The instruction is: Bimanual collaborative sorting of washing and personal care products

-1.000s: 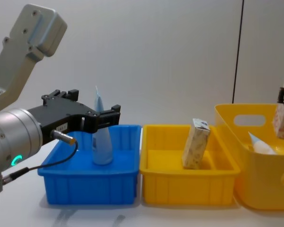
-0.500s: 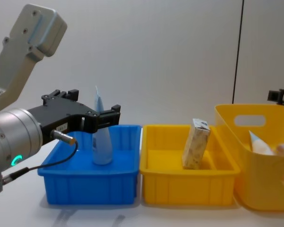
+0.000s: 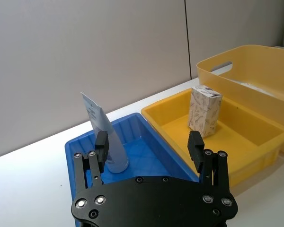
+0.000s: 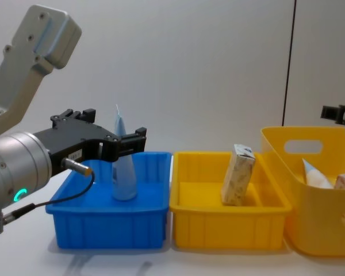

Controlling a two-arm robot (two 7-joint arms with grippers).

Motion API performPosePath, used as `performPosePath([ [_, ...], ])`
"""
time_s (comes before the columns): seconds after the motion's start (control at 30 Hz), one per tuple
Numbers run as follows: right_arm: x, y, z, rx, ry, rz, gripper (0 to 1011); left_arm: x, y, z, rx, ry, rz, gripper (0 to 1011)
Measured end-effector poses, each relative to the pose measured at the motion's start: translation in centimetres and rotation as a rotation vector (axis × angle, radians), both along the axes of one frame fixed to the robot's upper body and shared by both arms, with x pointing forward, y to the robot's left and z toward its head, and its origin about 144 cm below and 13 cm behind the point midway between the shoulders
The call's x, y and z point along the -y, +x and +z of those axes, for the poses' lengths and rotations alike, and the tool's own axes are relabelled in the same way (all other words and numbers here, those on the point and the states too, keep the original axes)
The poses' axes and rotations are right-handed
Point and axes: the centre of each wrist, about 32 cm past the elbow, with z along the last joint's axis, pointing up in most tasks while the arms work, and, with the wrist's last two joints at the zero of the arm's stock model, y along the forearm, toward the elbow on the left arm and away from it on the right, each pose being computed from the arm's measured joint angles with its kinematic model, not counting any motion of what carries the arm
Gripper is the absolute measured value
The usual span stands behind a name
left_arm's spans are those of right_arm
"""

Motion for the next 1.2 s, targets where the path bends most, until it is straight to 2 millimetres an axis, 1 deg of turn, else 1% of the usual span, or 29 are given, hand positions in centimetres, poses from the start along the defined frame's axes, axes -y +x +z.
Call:
performPosePath([
  [0.4,0.3,-0.9,0.1,0.131,0.021,0.062,1004,0.0,0.0,0.0,0.0,0.0,0.0,1001],
  [0.83,0.8,-2.0,0.3,0.323,0.056,0.157,1004,0.0,0.0,0.0,0.0,0.0,0.0,1001],
  [1.2,1.0,-2.5,0.5,0.41,0.072,0.201,1004,0.0,0.0,0.0,0.0,0.0,0.0,1001],
])
